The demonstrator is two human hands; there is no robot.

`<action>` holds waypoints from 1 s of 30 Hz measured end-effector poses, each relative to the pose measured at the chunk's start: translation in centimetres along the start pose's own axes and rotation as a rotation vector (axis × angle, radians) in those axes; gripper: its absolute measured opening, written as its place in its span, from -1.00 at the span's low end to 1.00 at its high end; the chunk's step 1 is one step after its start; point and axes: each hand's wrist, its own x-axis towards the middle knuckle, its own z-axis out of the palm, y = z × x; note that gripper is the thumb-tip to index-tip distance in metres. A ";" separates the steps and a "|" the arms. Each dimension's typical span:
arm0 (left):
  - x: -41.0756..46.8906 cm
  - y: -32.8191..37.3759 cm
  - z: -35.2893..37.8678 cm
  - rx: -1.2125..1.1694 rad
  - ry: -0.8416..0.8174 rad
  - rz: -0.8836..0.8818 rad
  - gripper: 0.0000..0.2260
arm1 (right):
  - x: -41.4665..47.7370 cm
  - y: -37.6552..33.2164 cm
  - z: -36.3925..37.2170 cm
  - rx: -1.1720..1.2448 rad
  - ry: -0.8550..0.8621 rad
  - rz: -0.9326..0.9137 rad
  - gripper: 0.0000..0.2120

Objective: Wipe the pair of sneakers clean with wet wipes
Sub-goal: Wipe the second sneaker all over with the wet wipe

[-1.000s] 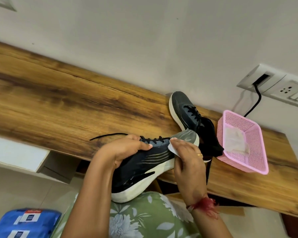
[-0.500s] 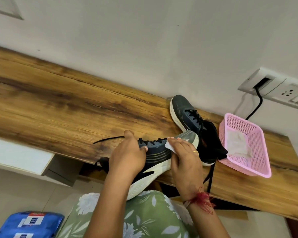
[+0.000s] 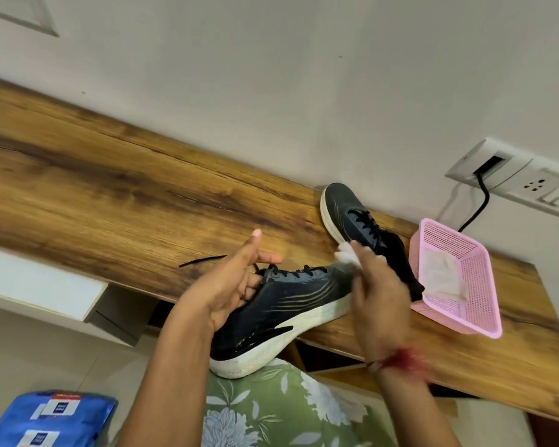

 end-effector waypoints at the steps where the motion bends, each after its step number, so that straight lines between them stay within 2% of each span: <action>1: 0.1 -0.1 -0.2 -0.052 -0.008 -0.013 -0.43 | -0.9 0.2 1.0 -0.088 -0.046 -0.056 -0.62; 4: 0.4 -0.4 -0.7 -0.168 -0.040 -0.024 -0.40 | -3.0 0.9 3.0 -0.203 -0.014 -0.130 -0.58; 6: 0.5 -0.6 -0.7 -0.172 -0.041 -0.020 -0.38 | -3.6 0.4 3.5 -0.153 0.048 -0.093 -0.64; 8: 0.5 -0.5 -0.6 -0.182 -0.020 -0.018 -0.37 | -4.3 -0.6 3.7 -0.093 0.009 -0.128 -0.67; 11: 0.4 -0.5 -0.7 -0.181 -0.018 -0.031 -0.37 | -5.4 -1.2 2.8 -0.163 -0.151 -0.366 -0.61; 13: 0.3 -0.5 -0.8 -0.189 -0.026 -0.031 -0.36 | -3.8 0.3 1.8 -0.277 -0.163 -0.482 -0.57; 15: 0.4 -0.6 -0.7 -0.195 -0.021 -0.024 -0.36 | -1.7 1.9 1.2 -0.332 -0.115 -0.409 -0.49; 18: 0.4 -0.6 -0.4 -0.176 0.005 -0.024 -0.39 | -2.5 0.6 1.8 -0.275 -0.126 -0.303 -0.46; 22: 0.5 -0.5 -0.6 -0.181 -0.001 -0.022 -0.37 | -4.1 -0.9 1.7 -0.258 -0.246 -0.453 -0.44; 25: 0.4 -0.5 -0.5 -0.201 -0.022 -0.023 -0.36 | -1.6 1.0 1.0 -0.282 -0.190 -0.350 -0.50; 27: 0.5 -0.5 -0.4 -0.189 -0.015 -0.018 -0.36 | -2.5 -0.2 1.5 -0.235 -0.186 -0.294 -0.55; 30: 0.5 -0.5 -0.6 -0.192 -0.008 -0.019 -0.34 | -5.0 -2.2 2.1 -0.176 -0.263 -0.400 -0.61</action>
